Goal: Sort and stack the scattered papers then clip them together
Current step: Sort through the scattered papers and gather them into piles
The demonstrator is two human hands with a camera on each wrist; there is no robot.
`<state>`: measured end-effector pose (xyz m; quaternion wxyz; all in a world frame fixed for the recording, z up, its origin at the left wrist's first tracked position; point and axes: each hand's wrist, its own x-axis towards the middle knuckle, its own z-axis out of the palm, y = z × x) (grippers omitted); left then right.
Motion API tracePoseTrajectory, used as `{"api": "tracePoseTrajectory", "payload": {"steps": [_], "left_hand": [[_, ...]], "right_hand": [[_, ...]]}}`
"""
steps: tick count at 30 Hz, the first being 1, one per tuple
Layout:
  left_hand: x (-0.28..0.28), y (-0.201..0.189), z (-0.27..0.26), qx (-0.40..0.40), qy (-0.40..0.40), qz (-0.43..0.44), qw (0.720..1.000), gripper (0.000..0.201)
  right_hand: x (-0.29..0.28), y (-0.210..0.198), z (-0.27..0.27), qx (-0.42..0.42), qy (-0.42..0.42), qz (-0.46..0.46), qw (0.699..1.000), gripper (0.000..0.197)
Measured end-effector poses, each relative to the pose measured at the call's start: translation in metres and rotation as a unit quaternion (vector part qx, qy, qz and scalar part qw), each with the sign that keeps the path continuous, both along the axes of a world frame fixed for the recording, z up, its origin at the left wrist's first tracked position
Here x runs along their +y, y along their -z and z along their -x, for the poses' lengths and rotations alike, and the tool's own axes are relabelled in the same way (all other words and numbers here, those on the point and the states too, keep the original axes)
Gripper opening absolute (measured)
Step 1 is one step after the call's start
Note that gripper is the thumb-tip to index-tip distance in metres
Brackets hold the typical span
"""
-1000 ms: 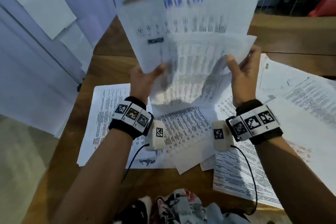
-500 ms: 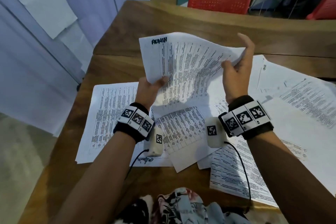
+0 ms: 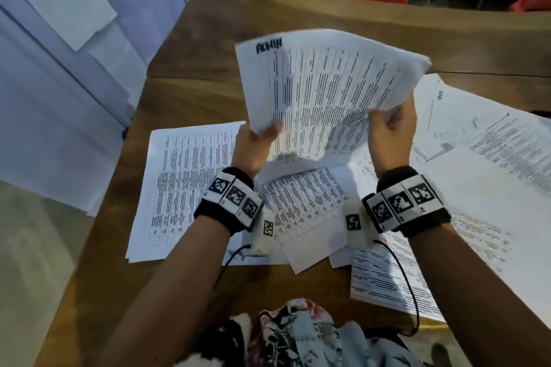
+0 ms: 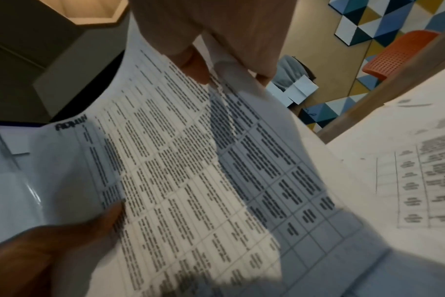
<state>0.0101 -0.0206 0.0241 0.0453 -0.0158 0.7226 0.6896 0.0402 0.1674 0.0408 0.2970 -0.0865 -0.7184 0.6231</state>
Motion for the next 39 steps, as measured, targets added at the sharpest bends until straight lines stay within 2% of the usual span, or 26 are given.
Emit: {"api": "tracePoseTrajectory", "payload": {"steps": [4, 7, 9, 13, 15, 19, 21, 23, 24, 27, 29, 31, 33, 34, 36, 37, 39], "left_hand": [[-0.014, -0.028, 0.011, 0.002, -0.039, -0.001, 0.999, 0.01], [-0.041, -0.041, 0.032, 0.013, -0.15, 0.037, 0.988, 0.025], [-0.065, -0.039, 0.04, 0.001, -0.206, 0.105, 0.973, 0.04], [-0.111, -0.023, 0.038, -0.025, -0.199, 0.243, 0.949, 0.047], [-0.127, -0.014, 0.032, -0.067, -0.184, 0.295, 0.935, 0.047], [-0.153, 0.016, 0.017, -0.157, -0.156, 0.337, 0.915, 0.05], [-0.161, 0.035, 0.011, -0.219, -0.164, 0.37, 0.888, 0.048], [-0.166, 0.05, 0.007, -0.273, -0.182, 0.41, 0.851, 0.053], [-0.165, 0.055, 0.005, -0.292, -0.196, 0.424, 0.835, 0.058], [-0.159, 0.06, 0.001, -0.321, -0.217, 0.437, 0.812, 0.076], [-0.154, 0.061, 0.002, -0.331, -0.198, 0.439, 0.811, 0.078], [-0.151, 0.06, 0.002, -0.339, -0.186, 0.442, 0.809, 0.077], [-0.149, 0.059, 0.002, -0.336, -0.183, 0.445, 0.809, 0.081], [-0.146, 0.06, 0.002, -0.328, -0.181, 0.448, 0.812, 0.084], [-0.136, 0.059, 0.003, -0.295, -0.159, 0.455, 0.825, 0.086], [-0.129, 0.058, 0.004, -0.278, -0.135, 0.455, 0.835, 0.085], [-0.109, 0.054, 0.005, -0.248, -0.067, 0.454, 0.853, 0.082]], "right_hand": [[-0.007, 0.007, 0.012, -0.056, -0.006, -0.041, 0.998, 0.023], [-0.029, 0.018, 0.02, -0.142, -0.056, -0.12, 0.981, 0.028], [-0.053, 0.026, 0.021, -0.196, -0.123, -0.159, 0.96, 0.019], [-0.097, 0.047, 0.02, -0.305, -0.202, -0.227, 0.903, 0.011], [-0.111, 0.059, 0.015, -0.345, -0.259, -0.233, 0.872, 0.011], [-0.126, 0.079, 0.005, -0.414, -0.316, -0.243, 0.818, 0.04], [-0.131, 0.087, 0.001, -0.441, -0.308, -0.231, 0.811, 0.034], [-0.136, 0.092, -0.001, -0.455, -0.292, -0.181, 0.822, 0.018], [-0.138, 0.093, -0.001, -0.46, -0.285, -0.173, 0.823, 0.019], [-0.147, 0.092, -0.002, -0.45, -0.309, -0.23, 0.806, 0.017], [-0.153, 0.091, -0.004, -0.438, -0.322, -0.281, 0.791, 0.026], [-0.154, 0.091, -0.003, -0.439, -0.335, -0.309, 0.775, 0.021], [-0.145, 0.09, 0.002, -0.44, -0.33, -0.295, 0.781, 0.006], [-0.136, 0.087, 0.005, -0.436, -0.313, -0.278, 0.797, 0.013], [-0.113, 0.083, 0.013, -0.442, -0.23, -0.267, 0.825, 0.04], [-0.101, 0.08, 0.018, -0.447, -0.176, -0.291, 0.828, 0.046], [-0.074, 0.074, 0.026, -0.481, -0.081, -0.325, 0.81, 0.057]]}}
